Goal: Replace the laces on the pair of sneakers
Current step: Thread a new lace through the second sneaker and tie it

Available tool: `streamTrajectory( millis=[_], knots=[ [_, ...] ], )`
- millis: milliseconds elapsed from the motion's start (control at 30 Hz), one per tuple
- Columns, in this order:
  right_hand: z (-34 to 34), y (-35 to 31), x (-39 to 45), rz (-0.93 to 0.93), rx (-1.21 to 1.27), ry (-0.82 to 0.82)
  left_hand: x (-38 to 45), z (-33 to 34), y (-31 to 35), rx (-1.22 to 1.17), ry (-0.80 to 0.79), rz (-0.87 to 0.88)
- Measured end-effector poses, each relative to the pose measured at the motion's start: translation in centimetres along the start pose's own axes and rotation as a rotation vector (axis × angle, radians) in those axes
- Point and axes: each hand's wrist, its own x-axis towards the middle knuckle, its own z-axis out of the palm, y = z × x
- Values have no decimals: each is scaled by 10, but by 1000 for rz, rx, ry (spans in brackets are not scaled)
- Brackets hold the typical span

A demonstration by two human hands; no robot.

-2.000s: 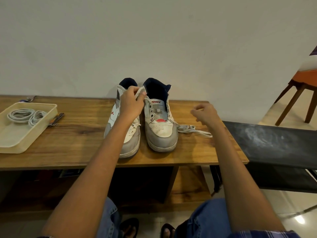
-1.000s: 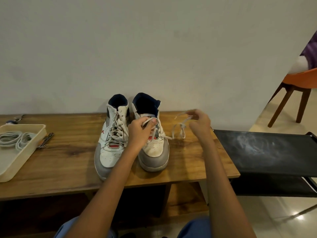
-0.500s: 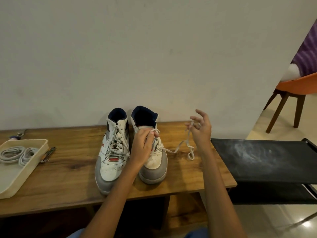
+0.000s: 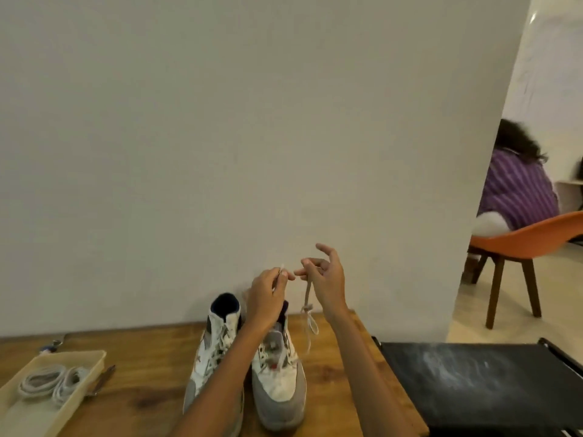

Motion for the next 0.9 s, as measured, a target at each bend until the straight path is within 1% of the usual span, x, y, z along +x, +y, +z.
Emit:
streamTrajectory(
  millis=[100, 200, 333, 400, 500, 633, 700, 800, 900],
  knots=[
    [9, -55, 14, -134, -101, -55, 30, -27, 51, 157, 38, 53],
    [15, -108, 25, -282, -205, -58, 51, -52, 103, 195, 60, 72],
    [19, -176, 29, -437, -265, -21, 62, -87, 159, 68, 104, 96],
    [21, -206, 28, -484, -246, -21, 63, -106, 186, -56, 101, 122],
    [25, -246, 23, -532, -231, -18, 60, -135, 225, -283, 49, 144],
    [29, -291, 14, -583, -213, -19, 56, -164, 258, -477, -11, 104],
    [31, -306, 10, -591, -203, -42, 57, -175, 267, -521, -31, 102],
    [35, -327, 4, -575, -163, -46, 56, -191, 283, -540, -43, 152],
    [36, -340, 1, -582, -114, -34, 53, -202, 293, -483, 12, 227]
  ],
)
